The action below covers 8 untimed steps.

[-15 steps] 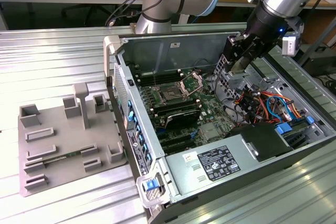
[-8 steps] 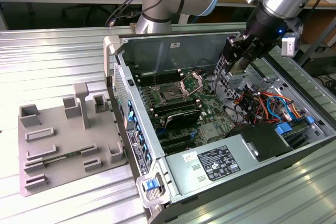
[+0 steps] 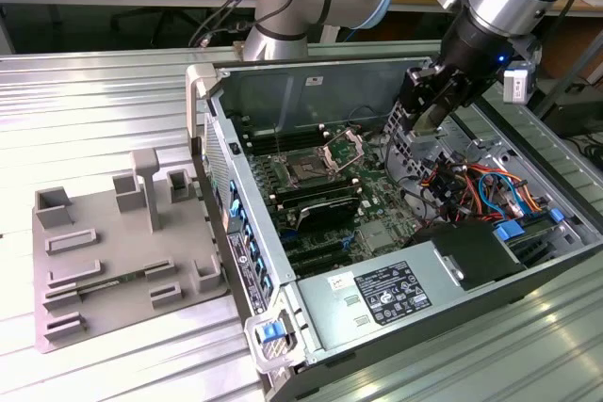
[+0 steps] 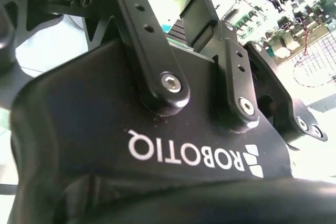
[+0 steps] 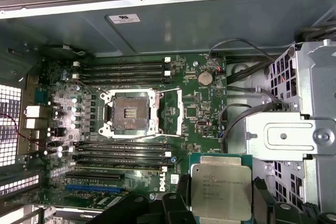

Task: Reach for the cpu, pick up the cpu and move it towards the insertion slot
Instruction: 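Pick up the cpu and move it towards the insertion slot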

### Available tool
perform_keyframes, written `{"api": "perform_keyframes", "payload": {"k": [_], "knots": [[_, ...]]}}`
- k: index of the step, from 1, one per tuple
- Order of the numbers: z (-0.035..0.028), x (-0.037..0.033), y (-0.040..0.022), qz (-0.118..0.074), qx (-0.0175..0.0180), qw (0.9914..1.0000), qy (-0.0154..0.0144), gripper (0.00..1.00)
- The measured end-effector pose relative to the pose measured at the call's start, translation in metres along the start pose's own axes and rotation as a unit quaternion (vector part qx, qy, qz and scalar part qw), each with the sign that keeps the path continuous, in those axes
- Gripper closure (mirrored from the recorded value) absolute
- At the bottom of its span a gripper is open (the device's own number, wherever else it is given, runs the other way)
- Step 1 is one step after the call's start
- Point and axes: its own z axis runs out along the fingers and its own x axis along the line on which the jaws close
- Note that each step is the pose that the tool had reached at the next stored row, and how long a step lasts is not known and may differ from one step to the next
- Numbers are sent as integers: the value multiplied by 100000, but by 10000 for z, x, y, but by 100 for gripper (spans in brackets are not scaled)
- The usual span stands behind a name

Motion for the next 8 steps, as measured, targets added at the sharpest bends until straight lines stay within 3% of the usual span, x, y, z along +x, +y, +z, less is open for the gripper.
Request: {"api": "perform_keyframes", "payload": {"k": [2, 4, 8], "knots": [[13, 0, -1, 0, -1, 100000, -2, 45], [85, 0, -9, 1, 2, 100000, 0, 45], [89, 0, -9, -1, 2, 100000, 0, 45]]}}
